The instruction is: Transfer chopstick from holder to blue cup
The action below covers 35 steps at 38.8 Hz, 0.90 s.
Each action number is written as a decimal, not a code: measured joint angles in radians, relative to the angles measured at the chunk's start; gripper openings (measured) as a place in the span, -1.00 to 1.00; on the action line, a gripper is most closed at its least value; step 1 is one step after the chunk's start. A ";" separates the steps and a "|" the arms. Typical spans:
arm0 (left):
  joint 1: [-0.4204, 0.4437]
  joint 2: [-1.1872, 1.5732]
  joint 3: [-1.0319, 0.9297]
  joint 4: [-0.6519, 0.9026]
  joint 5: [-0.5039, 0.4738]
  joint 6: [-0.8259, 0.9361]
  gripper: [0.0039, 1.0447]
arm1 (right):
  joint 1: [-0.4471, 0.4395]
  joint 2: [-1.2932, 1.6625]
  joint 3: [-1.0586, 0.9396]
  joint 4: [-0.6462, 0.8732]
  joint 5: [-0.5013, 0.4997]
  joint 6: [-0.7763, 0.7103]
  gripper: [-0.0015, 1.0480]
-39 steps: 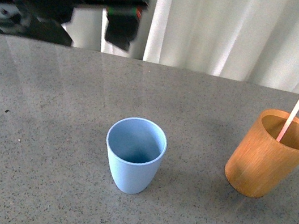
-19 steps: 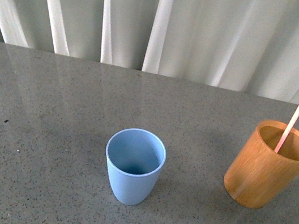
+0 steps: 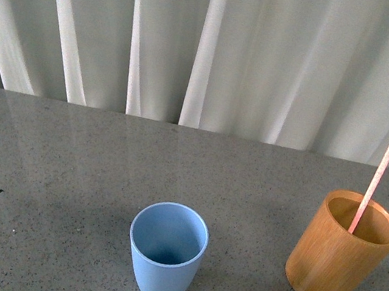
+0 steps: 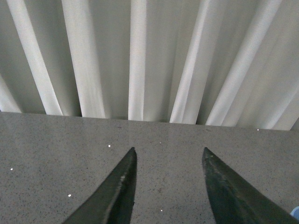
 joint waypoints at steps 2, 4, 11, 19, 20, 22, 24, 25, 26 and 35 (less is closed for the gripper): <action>-0.006 -0.021 -0.013 -0.010 -0.006 0.003 -0.31 | 0.000 0.000 0.000 0.000 0.000 0.000 0.81; -0.014 -0.043 -0.025 -0.019 -0.018 0.005 -0.44 | 0.000 0.000 0.000 0.000 0.000 0.000 0.81; -0.097 -0.135 -0.066 -0.072 -0.097 0.011 -0.94 | 0.000 0.000 0.000 0.000 0.000 0.000 0.81; -0.101 -0.234 -0.096 -0.138 -0.098 0.015 -0.94 | 0.000 0.000 0.000 0.000 0.000 0.000 0.81; -0.101 -0.245 -0.099 -0.146 -0.099 0.015 -0.94 | 0.000 0.000 0.000 0.000 0.000 0.000 0.81; -0.101 -0.270 -0.105 -0.166 -0.100 0.014 -0.94 | 0.000 0.000 0.000 0.000 0.000 0.000 0.81; -0.101 -0.284 -0.113 -0.174 -0.100 0.015 -0.94 | 0.000 0.000 0.000 0.000 0.000 0.000 0.81; -0.101 -0.285 -0.122 -0.160 -0.100 0.014 -0.94 | 0.000 0.000 0.000 0.000 0.000 0.000 0.81; -0.101 -0.294 -0.132 -0.150 -0.100 0.014 -0.94 | 0.000 0.000 0.000 0.000 0.000 0.000 0.81; -0.101 -0.414 -0.132 -0.255 -0.100 0.017 -0.94 | 0.000 0.000 0.000 0.000 0.000 0.000 0.81</action>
